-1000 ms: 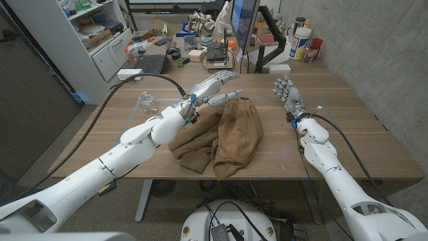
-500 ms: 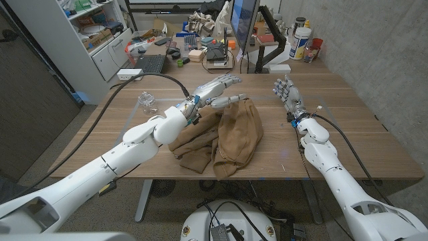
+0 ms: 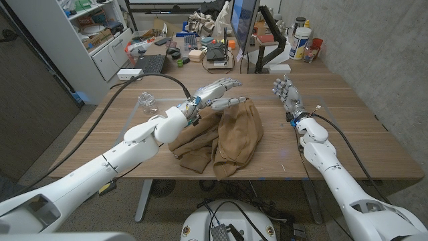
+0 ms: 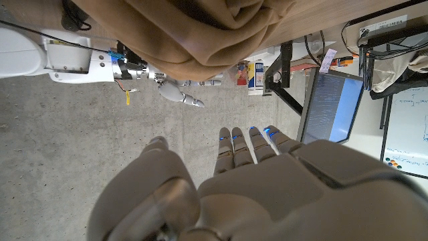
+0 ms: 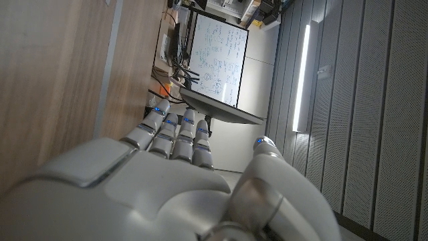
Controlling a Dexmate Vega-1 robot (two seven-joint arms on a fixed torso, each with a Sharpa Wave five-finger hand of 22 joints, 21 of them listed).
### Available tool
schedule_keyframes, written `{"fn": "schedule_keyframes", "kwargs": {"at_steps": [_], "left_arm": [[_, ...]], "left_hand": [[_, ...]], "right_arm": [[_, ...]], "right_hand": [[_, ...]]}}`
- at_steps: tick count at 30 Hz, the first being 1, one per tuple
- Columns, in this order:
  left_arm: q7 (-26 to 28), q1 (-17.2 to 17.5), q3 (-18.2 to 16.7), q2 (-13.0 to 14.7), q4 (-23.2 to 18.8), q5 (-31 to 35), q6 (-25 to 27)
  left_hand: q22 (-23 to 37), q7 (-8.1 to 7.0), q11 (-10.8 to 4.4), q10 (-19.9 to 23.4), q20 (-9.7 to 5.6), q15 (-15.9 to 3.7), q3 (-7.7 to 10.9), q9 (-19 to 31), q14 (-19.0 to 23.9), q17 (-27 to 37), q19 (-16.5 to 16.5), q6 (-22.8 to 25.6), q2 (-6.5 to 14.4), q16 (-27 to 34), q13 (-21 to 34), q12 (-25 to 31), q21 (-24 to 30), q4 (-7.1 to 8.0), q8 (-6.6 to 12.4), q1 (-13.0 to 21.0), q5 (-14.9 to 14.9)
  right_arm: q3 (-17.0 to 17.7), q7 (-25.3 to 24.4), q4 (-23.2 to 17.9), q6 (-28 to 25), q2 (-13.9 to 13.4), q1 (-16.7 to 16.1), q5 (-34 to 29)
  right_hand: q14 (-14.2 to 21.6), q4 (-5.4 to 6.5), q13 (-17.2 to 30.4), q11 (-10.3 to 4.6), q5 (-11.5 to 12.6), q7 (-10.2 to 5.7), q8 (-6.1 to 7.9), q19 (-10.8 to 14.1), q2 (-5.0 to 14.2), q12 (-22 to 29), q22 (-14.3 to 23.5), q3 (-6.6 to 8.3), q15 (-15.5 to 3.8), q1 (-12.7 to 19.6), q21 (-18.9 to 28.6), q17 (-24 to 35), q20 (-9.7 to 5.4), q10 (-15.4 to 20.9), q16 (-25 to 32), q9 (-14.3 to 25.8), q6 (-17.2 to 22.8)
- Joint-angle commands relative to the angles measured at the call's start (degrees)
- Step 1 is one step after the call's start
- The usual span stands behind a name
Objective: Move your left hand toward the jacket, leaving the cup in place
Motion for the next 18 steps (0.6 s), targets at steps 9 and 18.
{"fn": "schedule_keyframes", "kwargs": {"at_steps": [9, 18], "left_arm": [[-0.53, -0.37, 1.56, -0.47, 1.38, 0.72, 0.11], [-0.80, -1.22, 2.73, -0.96, 2.57, 1.72, -0.18]], "left_hand": [[0.18, 0.09, -0.06, -0.18, 0.24, 0.17, -0.50, 0.09, -0.10, 0.12, -0.65, 0.69, 0.04, -0.17, 0.27, -0.20, -0.11, 0.15, 0.13, 0.69, 0.15], [0.17, -0.06, -0.08, -0.02, 0.24, 0.22, -0.59, 0.09, -0.12, 0.12, -0.65, 0.89, 0.10, -0.18, 0.28, -0.15, -0.10, 0.16, 0.14, 0.74, 0.15]], "right_arm": [[-0.22, 1.18, 2.17, 1.51, 0.35, 1.40, -0.49], [-0.16, 2.02, 4.04, 2.72, 0.71, 2.39, -0.85]], "right_hand": [[0.52, -0.28, 0.20, -0.15, 0.31, -0.01, 0.06, 0.61, 0.32, -0.32, 0.32, 0.00, -0.03, 0.03, -0.48, 0.17, -0.01, 0.57, -0.20, 0.18, 0.30], [0.53, -0.32, 0.20, -0.14, 0.30, -0.06, 0.05, 0.67, 0.34, -0.36, 0.33, -0.03, 0.04, 0.01, -0.65, 0.17, 0.00, 0.56, -0.21, 0.18, 0.31]]}}
